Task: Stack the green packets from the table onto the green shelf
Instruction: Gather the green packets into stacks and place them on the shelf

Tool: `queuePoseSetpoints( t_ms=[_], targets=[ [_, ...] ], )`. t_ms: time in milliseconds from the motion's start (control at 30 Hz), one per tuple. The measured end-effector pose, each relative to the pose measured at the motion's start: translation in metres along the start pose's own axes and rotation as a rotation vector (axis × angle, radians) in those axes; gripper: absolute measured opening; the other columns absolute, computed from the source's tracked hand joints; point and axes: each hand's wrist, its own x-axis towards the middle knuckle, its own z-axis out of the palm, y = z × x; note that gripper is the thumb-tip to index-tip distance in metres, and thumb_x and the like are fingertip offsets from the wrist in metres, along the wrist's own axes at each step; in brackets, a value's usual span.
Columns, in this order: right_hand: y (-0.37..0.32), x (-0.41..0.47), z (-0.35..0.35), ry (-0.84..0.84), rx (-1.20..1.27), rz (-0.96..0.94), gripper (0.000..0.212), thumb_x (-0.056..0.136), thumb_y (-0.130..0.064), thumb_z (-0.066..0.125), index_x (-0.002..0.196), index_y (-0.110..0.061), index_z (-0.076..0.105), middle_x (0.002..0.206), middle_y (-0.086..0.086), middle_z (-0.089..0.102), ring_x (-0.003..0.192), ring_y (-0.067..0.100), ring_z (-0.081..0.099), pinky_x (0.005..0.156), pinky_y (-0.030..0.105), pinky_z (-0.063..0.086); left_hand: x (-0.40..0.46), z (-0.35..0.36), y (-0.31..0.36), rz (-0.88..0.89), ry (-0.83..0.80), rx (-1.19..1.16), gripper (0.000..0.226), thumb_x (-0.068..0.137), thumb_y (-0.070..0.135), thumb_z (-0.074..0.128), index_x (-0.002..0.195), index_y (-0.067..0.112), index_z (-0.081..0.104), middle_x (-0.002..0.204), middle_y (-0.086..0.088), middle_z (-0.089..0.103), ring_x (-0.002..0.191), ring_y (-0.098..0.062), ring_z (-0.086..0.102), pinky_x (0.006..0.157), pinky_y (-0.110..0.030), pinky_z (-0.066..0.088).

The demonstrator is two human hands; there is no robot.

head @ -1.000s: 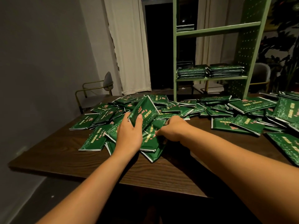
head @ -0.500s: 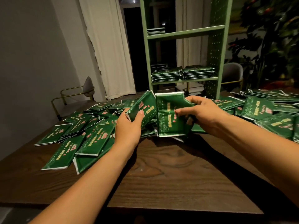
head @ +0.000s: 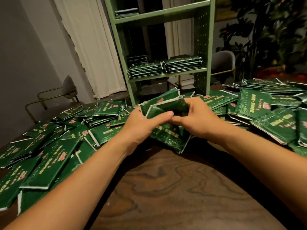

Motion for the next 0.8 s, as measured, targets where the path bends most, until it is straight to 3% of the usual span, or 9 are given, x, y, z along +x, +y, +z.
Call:
queuePoseSetpoints(
  t_ms=[100, 200, 300, 367, 467, 600, 667, 733, 800],
  targets=[
    [0.004, -0.001, 0.002, -0.001, -0.063, -0.071, 0.037, 0.082, -0.007, 0.078, 0.113, -0.025, 0.069, 0.105, -0.011, 0.075, 0.099, 0.002, 0.07, 0.092, 0.031, 0.057, 0.005, 0.003, -0.015, -0.019, 0.033, 0.031, 0.029, 0.084, 0.028, 0.081, 0.11, 0.017, 0.073, 0.099, -0.005, 0.079, 0.094, -0.024, 0.076, 0.095, -0.051, 0.057],
    [0.006, -0.004, -0.005, 0.049, -0.159, -0.051, 0.053, 0.078, -0.027, 0.085, 0.122, -0.025, 0.057, 0.112, -0.014, 0.07, 0.103, 0.0, 0.066, 0.093, 0.031, 0.056, 0.006, 0.001, -0.02, -0.045, 0.142, -0.01, 0.032, 0.084, 0.036, 0.08, 0.102, 0.01, 0.074, 0.095, -0.01, 0.078, 0.091, -0.031, 0.076, 0.094, -0.058, 0.055],
    [0.011, -0.007, -0.009, 0.009, -0.226, 0.052, 0.069, 0.068, -0.043, 0.089, 0.123, -0.026, 0.049, 0.114, -0.014, 0.067, 0.1, 0.001, 0.066, 0.089, 0.031, 0.057, 0.005, 0.0, -0.02, -0.093, 0.221, -0.161, 0.034, 0.085, 0.034, 0.08, 0.103, 0.007, 0.074, 0.095, -0.012, 0.079, 0.091, -0.031, 0.076, 0.094, -0.055, 0.056],
    [0.015, -0.01, -0.006, -0.054, -0.205, 0.064, 0.074, 0.069, -0.04, 0.089, 0.13, -0.028, 0.049, 0.121, -0.014, 0.066, 0.108, 0.004, 0.065, 0.097, 0.037, 0.054, 0.002, 0.0, -0.019, -0.12, 0.233, -0.197, 0.038, 0.083, 0.034, 0.081, 0.107, 0.006, 0.073, 0.095, -0.011, 0.079, 0.091, -0.03, 0.076, 0.094, -0.052, 0.057],
    [0.014, -0.011, -0.001, -0.076, -0.176, -0.04, 0.062, 0.082, -0.024, 0.083, 0.136, -0.027, 0.054, 0.126, -0.014, 0.066, 0.116, 0.001, 0.062, 0.104, 0.034, 0.05, -0.005, -0.001, -0.014, -0.093, 0.221, -0.226, 0.031, 0.084, 0.031, 0.079, 0.106, 0.009, 0.074, 0.094, -0.01, 0.079, 0.089, -0.028, 0.077, 0.092, -0.048, 0.058],
    [0.004, -0.016, -0.002, -0.054, -0.103, -0.067, 0.037, 0.092, -0.015, 0.071, 0.121, -0.035, 0.061, 0.115, -0.022, 0.068, 0.107, -0.009, 0.062, 0.092, 0.012, 0.049, -0.012, -0.005, -0.007, -0.058, 0.194, -0.323, 0.042, 0.073, 0.038, 0.079, 0.106, 0.01, 0.075, 0.1, -0.013, 0.078, 0.095, -0.029, 0.076, 0.092, -0.048, 0.058],
    [0.003, -0.021, 0.0, -0.083, -0.184, -0.049, 0.033, 0.095, -0.017, 0.067, 0.12, -0.039, 0.06, 0.114, -0.021, 0.067, 0.107, -0.006, 0.062, 0.094, 0.018, 0.049, -0.016, -0.006, -0.008, -0.044, 0.166, -0.285, 0.044, 0.071, 0.038, 0.079, 0.106, 0.011, 0.075, 0.1, -0.013, 0.078, 0.095, -0.029, 0.076, 0.092, -0.048, 0.058],
    [0.004, -0.027, 0.001, -0.113, -0.313, -0.062, 0.029, 0.098, -0.02, 0.062, 0.124, -0.03, 0.055, 0.113, -0.012, 0.067, 0.106, 0.005, 0.063, 0.095, 0.032, 0.052, -0.019, -0.005, -0.008, -0.026, 0.124, -0.238, 0.04, 0.075, 0.037, 0.075, 0.107, 0.013, 0.075, 0.101, -0.01, 0.078, 0.095, -0.026, 0.076, 0.088, -0.042, 0.06],
    [0.004, -0.03, -0.001, -0.14, -0.397, -0.079, 0.027, 0.099, -0.02, 0.058, 0.121, -0.025, 0.044, 0.104, -0.001, 0.066, 0.095, 0.016, 0.064, 0.086, 0.046, 0.054, -0.021, -0.002, -0.007, -0.014, 0.088, -0.216, 0.034, 0.082, 0.038, 0.07, 0.106, 0.015, 0.074, 0.1, -0.008, 0.078, 0.094, -0.024, 0.076, 0.081, -0.036, 0.061]
  ],
)
